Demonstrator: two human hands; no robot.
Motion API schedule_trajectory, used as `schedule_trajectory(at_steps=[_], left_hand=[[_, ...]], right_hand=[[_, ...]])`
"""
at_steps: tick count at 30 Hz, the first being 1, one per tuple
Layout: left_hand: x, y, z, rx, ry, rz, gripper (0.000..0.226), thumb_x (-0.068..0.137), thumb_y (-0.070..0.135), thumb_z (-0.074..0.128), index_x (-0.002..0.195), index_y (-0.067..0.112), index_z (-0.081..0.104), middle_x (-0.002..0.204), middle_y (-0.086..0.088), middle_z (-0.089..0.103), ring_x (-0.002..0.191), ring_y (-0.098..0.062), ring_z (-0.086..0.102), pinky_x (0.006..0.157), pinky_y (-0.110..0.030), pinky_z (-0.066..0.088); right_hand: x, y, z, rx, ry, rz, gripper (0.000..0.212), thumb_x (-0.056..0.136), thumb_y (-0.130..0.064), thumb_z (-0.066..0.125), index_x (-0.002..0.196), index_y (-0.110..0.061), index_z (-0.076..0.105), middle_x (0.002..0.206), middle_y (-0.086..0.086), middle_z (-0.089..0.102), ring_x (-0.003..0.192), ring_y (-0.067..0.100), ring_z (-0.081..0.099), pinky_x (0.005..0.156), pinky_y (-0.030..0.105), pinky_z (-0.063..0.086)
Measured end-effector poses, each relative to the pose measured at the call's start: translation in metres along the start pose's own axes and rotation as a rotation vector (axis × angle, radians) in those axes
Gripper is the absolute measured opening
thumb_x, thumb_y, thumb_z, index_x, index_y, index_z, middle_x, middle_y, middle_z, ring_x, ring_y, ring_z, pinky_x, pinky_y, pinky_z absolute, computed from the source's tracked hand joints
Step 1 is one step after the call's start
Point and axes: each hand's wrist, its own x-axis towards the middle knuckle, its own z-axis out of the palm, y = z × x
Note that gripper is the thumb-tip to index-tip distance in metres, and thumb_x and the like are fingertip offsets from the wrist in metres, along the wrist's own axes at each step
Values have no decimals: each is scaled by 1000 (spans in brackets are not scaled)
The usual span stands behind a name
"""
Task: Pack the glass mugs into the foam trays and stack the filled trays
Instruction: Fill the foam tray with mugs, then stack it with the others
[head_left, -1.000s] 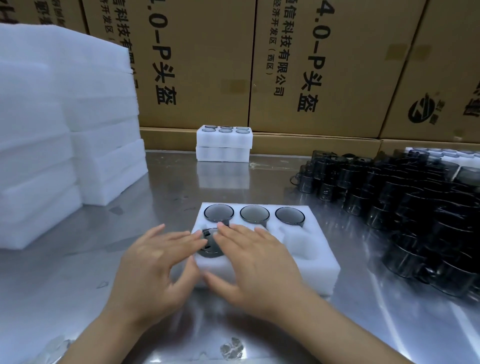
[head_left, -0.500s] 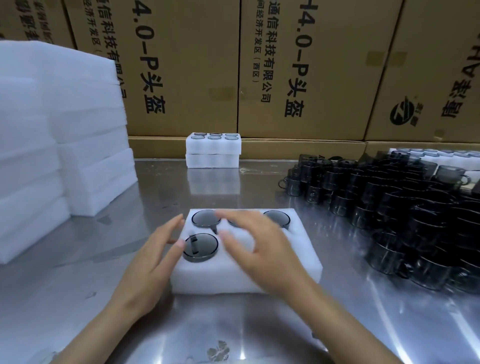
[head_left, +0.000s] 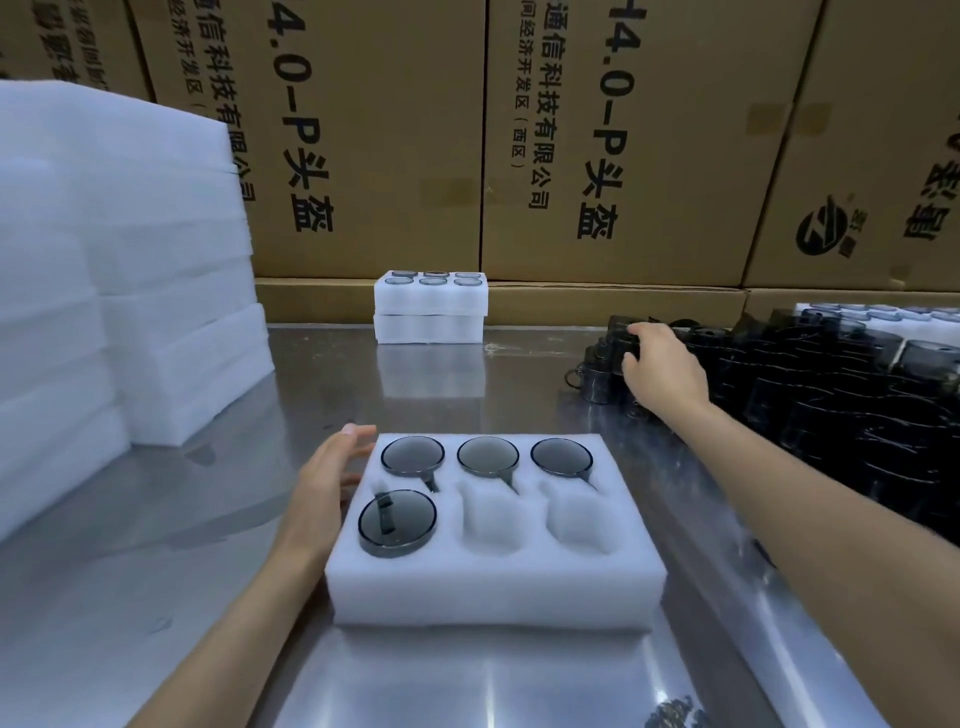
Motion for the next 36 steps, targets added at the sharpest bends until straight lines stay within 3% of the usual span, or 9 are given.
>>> schedule_trajectory(at_steps=[5, 11, 15, 21, 25, 28, 30, 32, 36], left_hand=[[7, -8, -1, 4, -24, 8, 37, 94, 51, 39, 98, 30, 69, 92, 7, 73, 74, -8, 66, 68, -30, 46], [14, -14, -1, -6, -31, -5, 40, 93, 57, 35, 91, 37, 70, 90, 3, 72, 79, -16, 65, 69, -33, 49], [13, -14, 0, 18, -40, -6, 46, 93, 61, 31, 94, 35, 69, 85, 5, 72, 66, -6, 66, 64, -30, 46], [13, -12, -1, 29, -56, -11, 48, 80, 70, 35, 91, 38, 69, 88, 6, 73, 79, -14, 67, 76, -37, 50], [13, -12, -1, 27, -47, -31, 49, 73, 72, 37, 89, 39, 69, 87, 4, 73, 80, -16, 68, 83, -42, 52], [12, -12, -2, 31, -40, -31, 51, 74, 73, 35, 92, 39, 68, 89, 4, 73, 85, -18, 68, 86, -43, 51], [12, -12, -1, 34, -43, -28, 53, 74, 73, 34, 95, 38, 68, 90, 4, 73, 88, -19, 67, 88, -43, 51], [12, -11, -1, 25, -44, -28, 52, 74, 73, 35, 94, 38, 67, 90, 4, 73, 89, -21, 67, 86, -42, 51], [13, -11, -1, 17, -47, -24, 53, 75, 72, 35, 96, 35, 67, 92, 4, 73, 88, -19, 68, 82, -40, 51]], right_hand=[[20, -4, 12, -218, -3, -53, 34, 98, -19, 40, 131, -10, 46, 135, 11, 46, 106, 38, 56, 74, 39, 43], [27, -5, 26, -396, -8, -49, 26, 95, -13, 46, 119, -5, 46, 122, 15, 46, 97, 39, 58, 64, 35, 36], [25, -3, 25, -398, 50, -103, 23, 91, -8, 53, 114, -6, 49, 116, 14, 52, 95, 37, 57, 61, 34, 35], [-2, -14, 12, -71, 192, -156, 11, 92, -19, 53, 101, -14, 53, 105, 4, 57, 102, 26, 50, 67, 32, 34], [-45, -26, -5, 139, 288, -281, 7, 90, -23, 55, 91, -19, 49, 94, -6, 52, 96, 18, 44, 64, 32, 34], [-84, -37, -15, 200, 326, -392, 10, 87, -24, 58, 90, -18, 51, 105, -5, 48, 102, 14, 38, 66, 28, 31], [-106, -48, -21, 300, 296, -452, 11, 87, -25, 58, 86, -17, 50, 119, -4, 48, 114, 14, 36, 74, 24, 29], [-123, -61, -26, 413, 225, -495, 13, 86, -26, 53, 80, -16, 48, 120, -4, 53, 120, 15, 40, 81, 20, 27], [-151, -85, -28, 589, 42, -477, 17, 83, -35, 53, 73, -25, 44, 99, -18, 62, 96, 13, 59, 79, 35, 46]])
